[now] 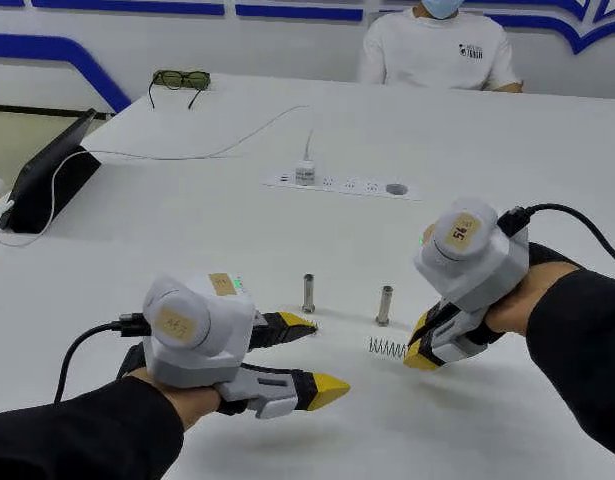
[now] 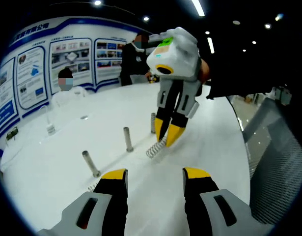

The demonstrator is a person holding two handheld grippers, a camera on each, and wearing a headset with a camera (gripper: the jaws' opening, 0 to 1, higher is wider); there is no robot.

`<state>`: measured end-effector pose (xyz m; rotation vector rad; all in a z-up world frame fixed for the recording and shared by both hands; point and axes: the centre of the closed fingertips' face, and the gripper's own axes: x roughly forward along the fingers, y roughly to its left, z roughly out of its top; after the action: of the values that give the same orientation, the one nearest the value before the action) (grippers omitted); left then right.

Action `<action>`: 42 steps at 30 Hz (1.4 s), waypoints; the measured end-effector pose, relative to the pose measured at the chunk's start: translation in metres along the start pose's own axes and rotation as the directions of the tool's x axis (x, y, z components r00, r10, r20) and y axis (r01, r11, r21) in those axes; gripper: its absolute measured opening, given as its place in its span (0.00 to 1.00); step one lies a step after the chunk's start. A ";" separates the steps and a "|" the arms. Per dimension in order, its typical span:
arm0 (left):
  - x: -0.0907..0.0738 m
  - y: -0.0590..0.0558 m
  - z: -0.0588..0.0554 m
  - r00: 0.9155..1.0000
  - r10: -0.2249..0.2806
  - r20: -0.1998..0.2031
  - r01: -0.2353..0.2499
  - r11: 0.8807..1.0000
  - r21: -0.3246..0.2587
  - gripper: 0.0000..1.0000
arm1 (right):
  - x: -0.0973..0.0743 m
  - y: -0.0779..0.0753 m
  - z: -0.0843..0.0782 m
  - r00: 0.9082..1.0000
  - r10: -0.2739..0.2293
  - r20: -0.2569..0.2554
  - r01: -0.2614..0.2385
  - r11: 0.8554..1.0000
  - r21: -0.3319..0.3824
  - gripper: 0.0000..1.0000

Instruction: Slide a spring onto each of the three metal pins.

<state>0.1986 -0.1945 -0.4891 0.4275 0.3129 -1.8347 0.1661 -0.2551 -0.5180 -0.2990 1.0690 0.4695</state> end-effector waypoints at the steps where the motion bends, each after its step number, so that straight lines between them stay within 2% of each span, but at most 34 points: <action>1: 0.001 -0.002 0.001 1.000 -0.007 -0.002 0.007 1.000 0.006 0.45 | -0.001 0.002 0.000 1.000 0.004 -0.001 -0.004 1.000 -0.007 0.11; 4: 0.005 -0.006 0.002 1.000 -0.028 -0.015 0.028 0.999 0.029 0.44 | -0.006 0.010 0.002 1.000 0.021 -0.003 -0.021 0.999 -0.038 0.11; 11: 0.009 -0.015 0.005 0.998 -0.065 -0.017 0.065 0.997 0.050 0.40 | -0.007 0.027 0.007 0.997 0.073 0.004 -0.073 0.994 -0.087 0.11; 19: 0.011 -0.027 0.003 0.994 -0.107 -0.032 0.110 0.990 0.090 0.29 | -0.007 0.040 0.013 0.994 0.109 -0.006 -0.109 0.985 -0.135 0.11; 31: 0.015 -0.039 0.001 0.988 -0.146 -0.045 0.151 0.978 0.144 0.17 | -0.009 0.053 0.017 0.991 0.136 -0.023 -0.137 0.975 -0.173 0.11; 34: 0.016 -0.039 0.000 0.988 -0.148 -0.050 0.155 0.974 0.163 0.15 | -0.010 0.055 0.017 0.990 0.137 -0.027 -0.140 0.974 -0.177 0.11; 42: 0.016 -0.038 -0.002 0.988 -0.147 -0.056 0.154 0.974 0.164 0.13 | -0.017 0.057 0.026 0.992 0.129 -0.007 -0.128 0.974 -0.188 0.11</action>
<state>0.1582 -0.1955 -0.4981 0.5745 0.2255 -2.0107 0.1498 -0.1978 -0.4916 -0.3962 1.0443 0.6895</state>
